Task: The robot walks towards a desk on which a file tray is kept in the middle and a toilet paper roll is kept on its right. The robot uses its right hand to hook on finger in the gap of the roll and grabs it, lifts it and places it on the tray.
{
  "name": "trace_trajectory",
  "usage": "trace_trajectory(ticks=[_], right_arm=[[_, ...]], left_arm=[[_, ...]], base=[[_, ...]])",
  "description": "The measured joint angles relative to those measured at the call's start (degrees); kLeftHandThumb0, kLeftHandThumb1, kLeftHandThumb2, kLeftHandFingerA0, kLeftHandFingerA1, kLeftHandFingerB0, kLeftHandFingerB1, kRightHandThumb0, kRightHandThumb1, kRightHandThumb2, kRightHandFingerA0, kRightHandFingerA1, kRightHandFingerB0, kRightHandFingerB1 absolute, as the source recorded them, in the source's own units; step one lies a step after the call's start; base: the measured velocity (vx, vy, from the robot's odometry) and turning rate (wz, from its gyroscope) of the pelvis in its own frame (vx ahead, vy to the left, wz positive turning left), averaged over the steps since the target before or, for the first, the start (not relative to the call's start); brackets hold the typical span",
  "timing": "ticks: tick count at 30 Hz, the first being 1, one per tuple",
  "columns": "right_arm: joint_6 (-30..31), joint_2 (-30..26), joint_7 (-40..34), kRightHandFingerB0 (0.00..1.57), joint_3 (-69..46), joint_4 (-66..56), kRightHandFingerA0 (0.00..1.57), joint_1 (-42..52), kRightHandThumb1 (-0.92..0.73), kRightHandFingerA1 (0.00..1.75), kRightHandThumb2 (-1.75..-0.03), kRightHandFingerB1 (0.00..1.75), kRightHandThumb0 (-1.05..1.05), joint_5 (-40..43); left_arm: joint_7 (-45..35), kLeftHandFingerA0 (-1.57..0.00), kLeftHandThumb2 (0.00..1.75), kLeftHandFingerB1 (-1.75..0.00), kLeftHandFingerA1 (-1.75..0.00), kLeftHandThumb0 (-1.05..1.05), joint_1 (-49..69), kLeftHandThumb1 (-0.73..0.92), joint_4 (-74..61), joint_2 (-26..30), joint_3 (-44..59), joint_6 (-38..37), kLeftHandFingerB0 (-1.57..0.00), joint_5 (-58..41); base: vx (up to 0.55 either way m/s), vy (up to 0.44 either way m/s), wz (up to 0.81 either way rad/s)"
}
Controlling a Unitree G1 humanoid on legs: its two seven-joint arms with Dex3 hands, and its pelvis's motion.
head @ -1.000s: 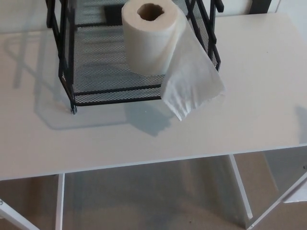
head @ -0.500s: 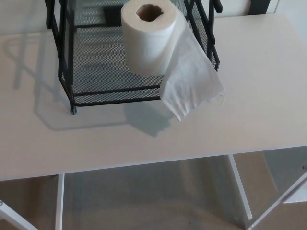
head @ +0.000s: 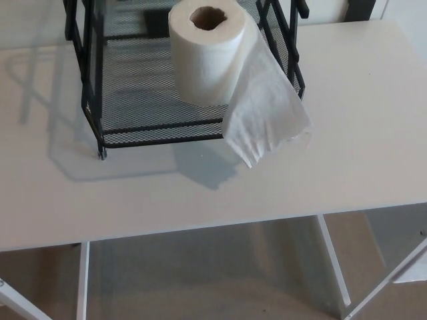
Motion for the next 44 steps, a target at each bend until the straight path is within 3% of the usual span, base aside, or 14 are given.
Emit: trace_trajectory(ticks=[5, 7, 10, 16, 18, 19, 22, 30, 32, 34, 35, 36, 40, 44], right_arm=[[-2.87, -0.23, -4.02, 0.2, 5.83, 2.17, 0.39, 1.77, -0.49, 0.67, -0.55, 0.37, -0.7, 0.54], [-4.31, -0.7, -5.7, 0.19, 7.97, 3.18, 0.45, 2.03, -0.51, 0.63, -0.56, 0.37, -0.71, 0.96], [-6.32, -1.71, -7.63, 0.21, 10.36, 4.67, 0.42, 2.06, -0.48, 0.67, -0.55, 0.38, -0.66, 2.23], [-9.63, -2.67, -9.61, 0.13, 11.42, 6.67, 0.23, 1.73, -0.41, 0.65, -0.79, 0.44, -0.7, 6.16], [-10.41, -2.92, -9.66, 0.17, 12.3, 6.76, 0.23, 1.83, -0.39, 0.66, -0.78, 0.45, -0.69, 7.28], [-10.73, -2.98, -9.82, 0.24, 12.58, 6.76, 0.27, 1.87, -0.48, 0.72, -0.55, 0.39, -0.69, 7.76], [-11.65, -3.0, -10.66, 0.16, 13.33, 7.43, 0.25, 1.87, -0.39, 0.69, -0.77, 0.45, -0.68, 9.22], [-14.64, -4.85, -13.04, 0.14, 17.45, 10.45, 0.35, 1.53, -0.54, 0.7, -0.57, 0.4, -0.76, 11.04], [-15.64, -5.48, -13.79, 0.14, 18.74, 11.1, 0.37, 1.5, -0.54, 0.7, -0.57, 0.4, -0.75, 11.25], [-16.16, -5.69, -14.29, 0.14, 19.63, 11.67, 0.32, 1.44, -0.53, 0.74, -0.56, 0.4, -0.74, 11.54], [-16.33, -5.76, -14.37, 0.13, 19.97, 11.7, 0.37, 1.44, -0.54, 0.7, -0.57, 0.41, -0.75, 11.7], [-16.54, -5.94, -14.46, 0.13, 20.45, 11.77, 0.43, 1.4, -0.55, 0.68, -0.57, 0.4, -0.75, 11.81], [-16.84, -6.71, -14.86, 0.14, 22.16, 11.72, 0.62, 1.38, -0.55, 0.63, -0.57, 0.38, -0.75, 11.94], [-16.8, -7.0, -15.35, 0.09, 23.09, 11.37, 0.25, 1.42, -0.47, 0.67, -0.82, 0.44, -0.82, 12.23]], left_arm=[[-0.57, -0.46, 1.35, -0.66, -0.86, -1.01, 0.74, 0.79, -1.06, 0.19, -0.71, -0.01, -0.08, 0.2], [-0.77, -0.39, 0.87, -0.81, -0.95, -1.05, 1.01, 0.92, -1.52, 0.44, -1.11, -0.02, -0.12, 0.27], [-0.96, -0.41, 1.34, -0.69, -0.84, -1.04, 1.12, 0.79, -2.07, 0.68, -1.39, -0.02, -0.12, 0.31], [-1.62, -0.3, 1.34, -0.7, -0.79, -1.05, 0.37, 0.79, 0.07, 0.74, -1.52, -0.62, -0.14, 0.3], [-2.0, -0.19, 0.86, -0.76, -0.84, -1.04, 0.13, 0.92, 0.77, 0.82, -1.57, -1.14, -0.15, 0.3], [-2.24, -0.3, 1.33, -0.71, -0.8, -1.04, 0.0, 0.79, 1.08, 0.89, -1.59, -1.42, -0.17, 0.3], [-2.62, -0.23, 1.35, -0.73, -0.78, -1.05, -0.94, 0.77, 3.05, 1.15, -1.8, -2.39, -0.19, 0.33], [-4.64, -0.1, 0.83, -0.84, -0.93, -1.05, -0.93, 0.92, 3.03, 2.44, -2.82, -2.83, -0.19, 0.85], [-4.92, -0.16, 1.33, -0.77, -0.75, -1.05, -1.18, 0.77, 3.55, 2.5, -2.83, -2.83, -0.3, 0.88], [-5.12, -0.17, 1.34, -0.72, -0.74, -1.04, -1.34, 0.77, 3.86, 2.5, -2.89, -2.83, -0.22, 0.92], [-5.14, -0.22, 0.87, -0.75, -0.85, -1.05, -1.37, 0.92, 3.86, 2.51, -3.0, -2.83, -0.18, 0.97], [-5.15, -0.17, 1.34, -0.75, -0.75, -1.05, -1.44, 0.78, 3.86, 2.51, -3.11, -2.83, -0.28, 1.0], [-5.33, -0.12, 1.33, -0.75, -0.72, -1.05, -1.57, 0.78, 3.86, 2.52, -3.33, -2.83, -0.27, 1.05], [-5.46, -0.11, 1.33, -0.75, -0.72, -1.05, -1.6, 0.78, 3.89, 2.52, -3.38, -2.82, -0.27, 1.01]], base=[[0.0, 0.0, 0.0], [0.0, 0.0, 0.0], [0.0, 0.0, 0.0], [0.0, 0.0, 0.0], [0.0, 0.0, 0.0], [0.0, 0.0, 0.0], [0.0, 0.0, 0.0], [0.0, 0.0, 0.0], [0.0, 0.0, 0.0], [0.0, 0.0, 0.0], [0.0, 0.0, 0.0], [0.0, 0.0, 0.0], [0.0, 0.0, 0.0], [0.0, 0.0, 0.0]])
